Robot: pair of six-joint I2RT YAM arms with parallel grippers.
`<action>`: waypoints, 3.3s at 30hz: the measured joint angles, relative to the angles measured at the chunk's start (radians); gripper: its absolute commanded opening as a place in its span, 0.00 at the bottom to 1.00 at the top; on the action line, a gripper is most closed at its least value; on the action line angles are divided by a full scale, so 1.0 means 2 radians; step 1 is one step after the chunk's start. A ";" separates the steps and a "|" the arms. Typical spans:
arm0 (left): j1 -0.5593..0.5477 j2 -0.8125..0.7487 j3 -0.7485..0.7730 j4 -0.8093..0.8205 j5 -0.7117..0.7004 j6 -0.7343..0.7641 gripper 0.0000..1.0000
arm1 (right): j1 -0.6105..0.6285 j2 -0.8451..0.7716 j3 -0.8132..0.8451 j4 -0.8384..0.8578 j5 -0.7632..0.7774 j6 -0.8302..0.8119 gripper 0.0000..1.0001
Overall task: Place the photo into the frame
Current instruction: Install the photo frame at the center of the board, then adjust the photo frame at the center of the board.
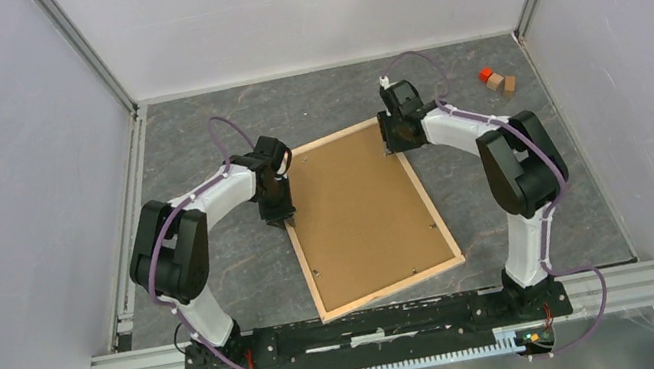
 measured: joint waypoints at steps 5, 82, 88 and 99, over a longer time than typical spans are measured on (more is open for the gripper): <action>0.000 0.000 0.000 0.000 0.000 0.000 0.23 | 0.000 -0.047 -0.038 0.023 -0.042 -0.024 0.65; 0.004 0.051 0.060 -0.063 0.010 0.008 0.07 | 0.032 -0.212 -0.268 0.043 -0.105 -0.122 0.75; 0.006 0.128 0.158 -0.146 0.020 0.015 0.08 | 0.046 -0.258 -0.318 0.065 -0.086 -0.105 0.74; 0.011 0.271 0.430 -0.194 -0.039 0.068 0.75 | 0.119 -0.328 -0.383 0.082 -0.058 -0.043 0.76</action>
